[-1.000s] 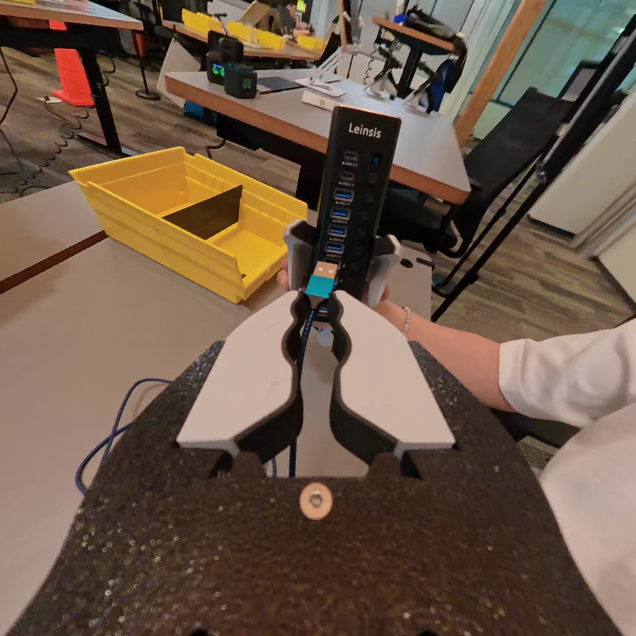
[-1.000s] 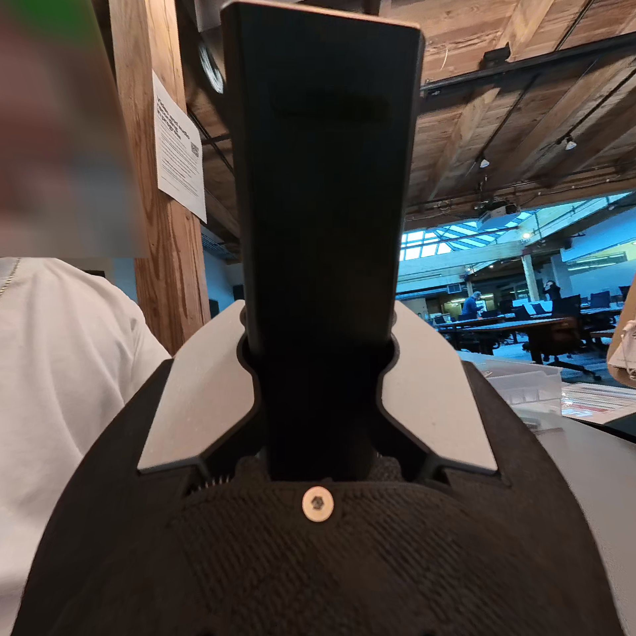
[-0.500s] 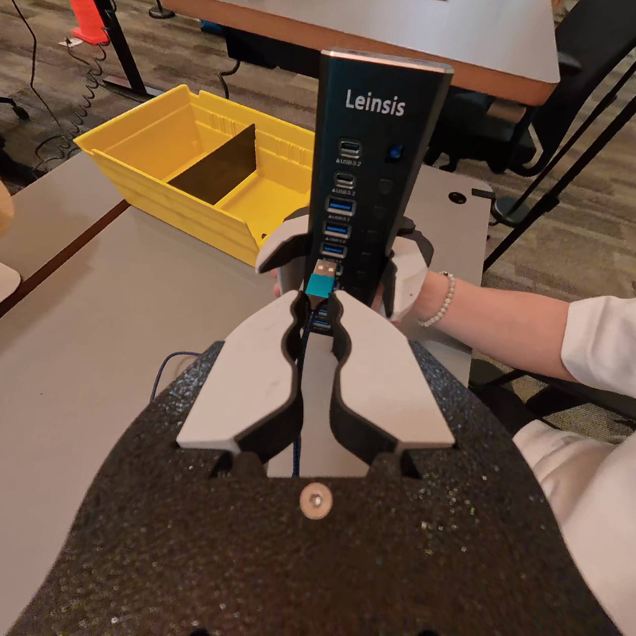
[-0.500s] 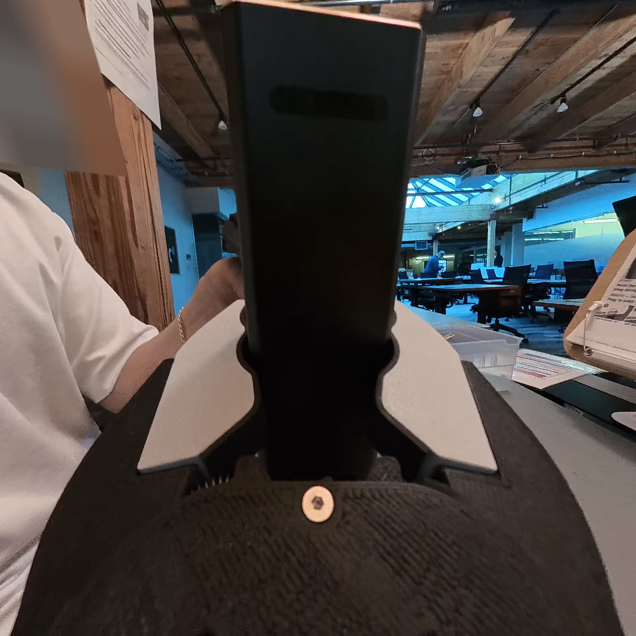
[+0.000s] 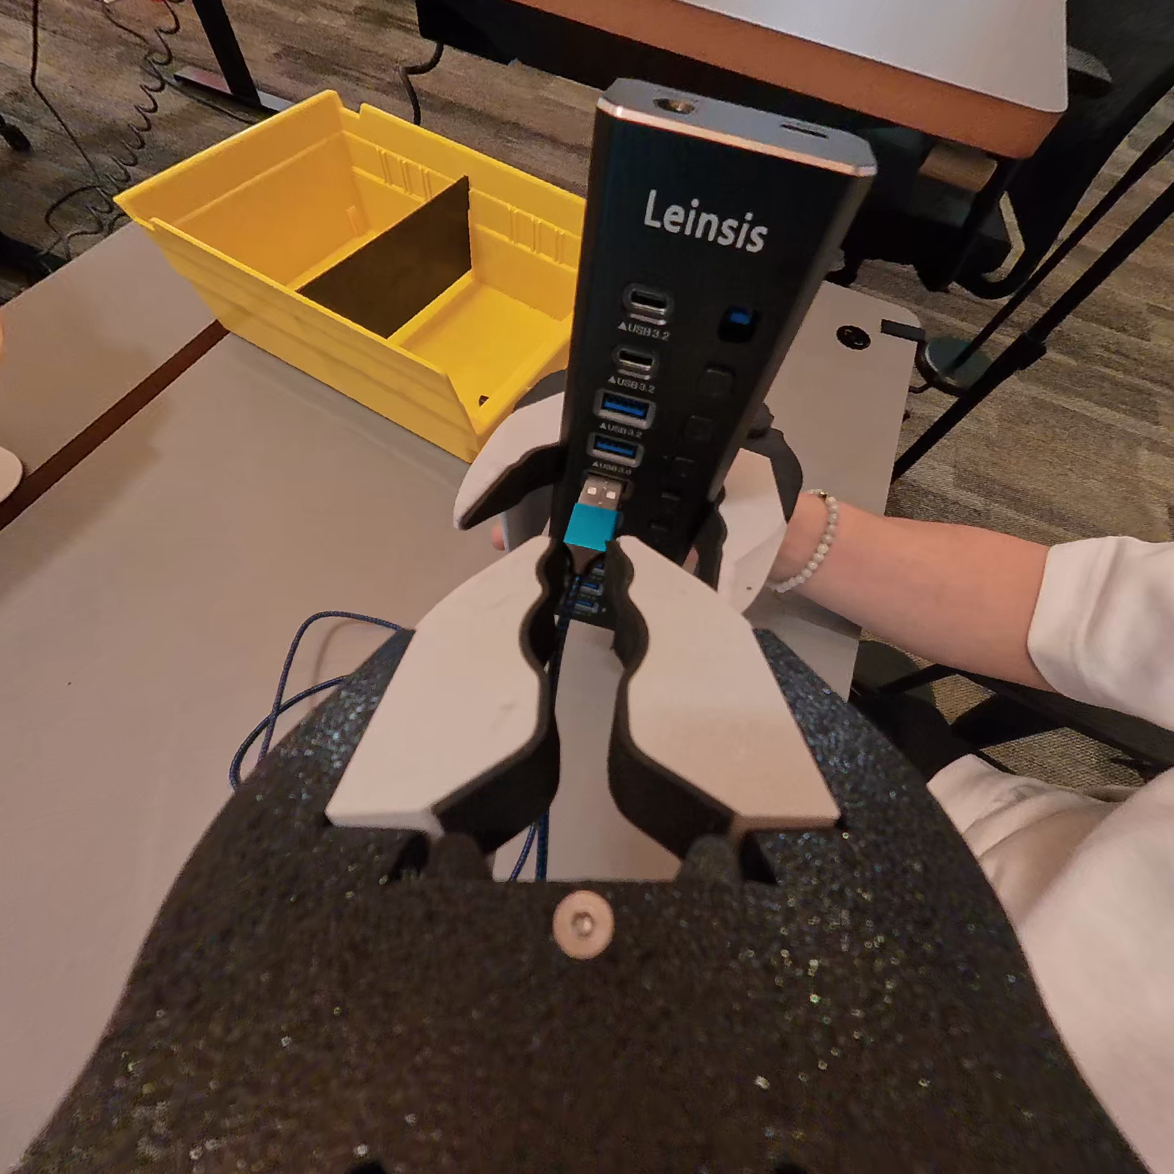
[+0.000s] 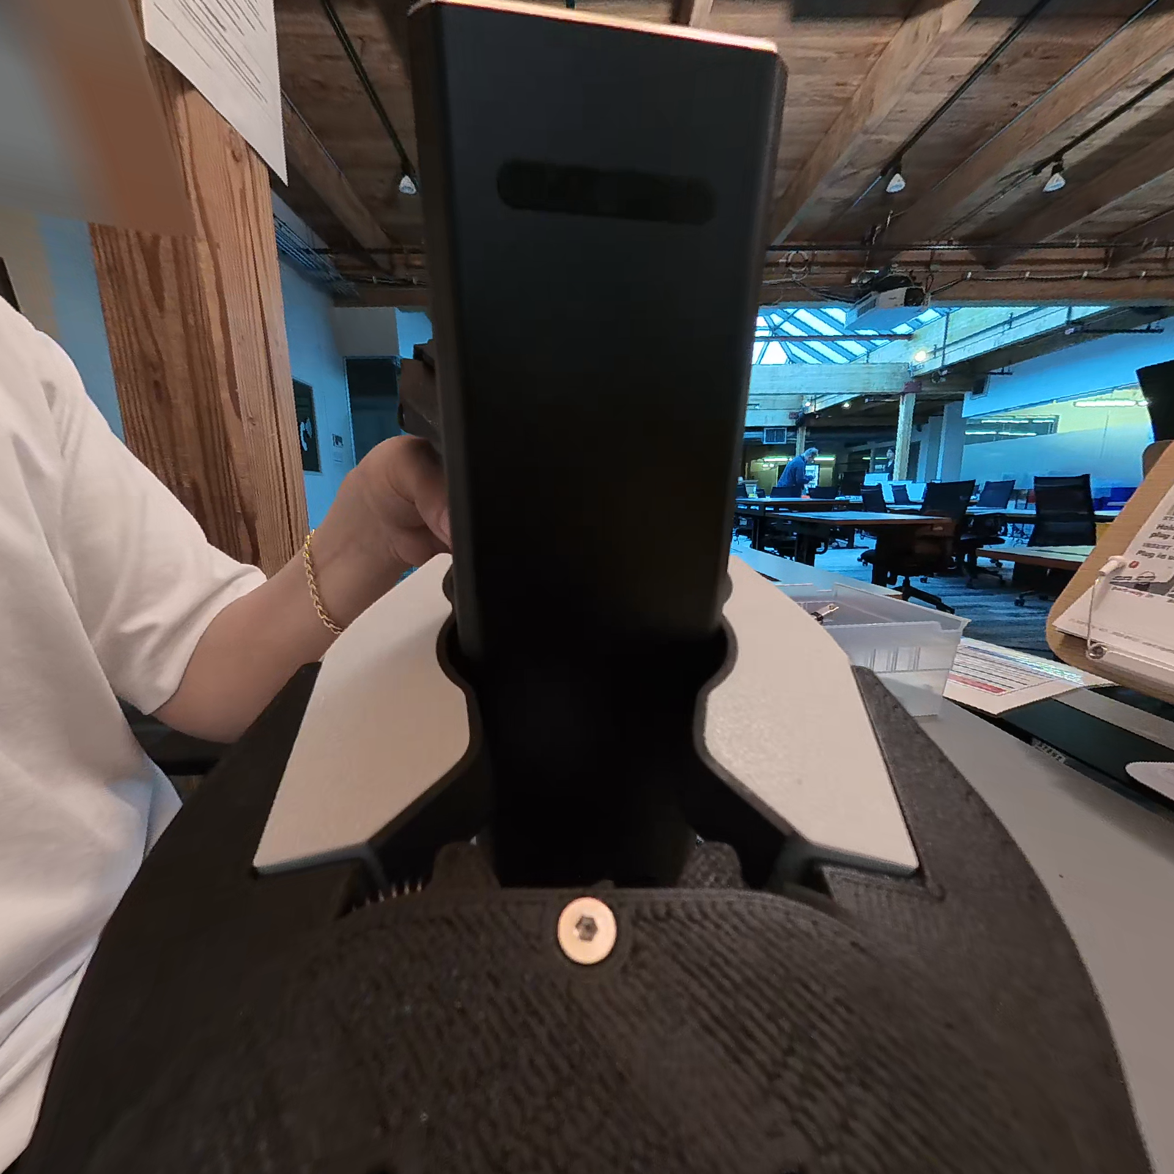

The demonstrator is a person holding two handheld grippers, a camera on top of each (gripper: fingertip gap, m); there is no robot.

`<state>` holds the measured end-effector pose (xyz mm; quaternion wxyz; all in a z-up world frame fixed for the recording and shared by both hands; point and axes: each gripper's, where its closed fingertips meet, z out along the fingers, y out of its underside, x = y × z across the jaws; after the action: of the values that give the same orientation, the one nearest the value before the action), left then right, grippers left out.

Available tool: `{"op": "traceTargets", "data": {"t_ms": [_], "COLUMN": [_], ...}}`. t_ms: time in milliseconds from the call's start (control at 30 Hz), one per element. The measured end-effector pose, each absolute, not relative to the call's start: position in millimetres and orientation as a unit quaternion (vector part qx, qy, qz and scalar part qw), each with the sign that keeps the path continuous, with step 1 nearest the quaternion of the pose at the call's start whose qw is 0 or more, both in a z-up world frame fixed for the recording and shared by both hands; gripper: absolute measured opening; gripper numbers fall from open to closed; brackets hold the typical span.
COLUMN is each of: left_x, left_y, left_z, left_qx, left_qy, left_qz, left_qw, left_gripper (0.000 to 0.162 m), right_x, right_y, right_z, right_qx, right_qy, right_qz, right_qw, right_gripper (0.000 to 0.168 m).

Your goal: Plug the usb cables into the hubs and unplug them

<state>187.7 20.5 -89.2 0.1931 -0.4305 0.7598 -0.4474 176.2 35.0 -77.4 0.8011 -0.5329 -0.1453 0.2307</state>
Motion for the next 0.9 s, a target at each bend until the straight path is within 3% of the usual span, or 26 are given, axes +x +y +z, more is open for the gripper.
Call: {"op": "traceTargets", "data": {"t_ms": [500,900], "left_x": [189.3,191.2], "left_y": [28.5,38.9], "left_z": [-92.7,-108.7], "left_qx": [-0.364,-0.320], "left_qy": [0.791,0.814], "left_qz": [-0.402,-0.398], "left_qw": [0.285,0.278], "left_gripper": [0.012,0.012], "right_x": [170.6,171.0], "right_y": [49.9,59.6], "right_z": [-92.3,-111.6], "right_qx": [-0.586,-0.647], "right_qy": [-0.143,-0.143], "right_qz": [0.214,0.191], "right_qw": [0.768,0.724], "right_gripper": [0.074,0.074]}}
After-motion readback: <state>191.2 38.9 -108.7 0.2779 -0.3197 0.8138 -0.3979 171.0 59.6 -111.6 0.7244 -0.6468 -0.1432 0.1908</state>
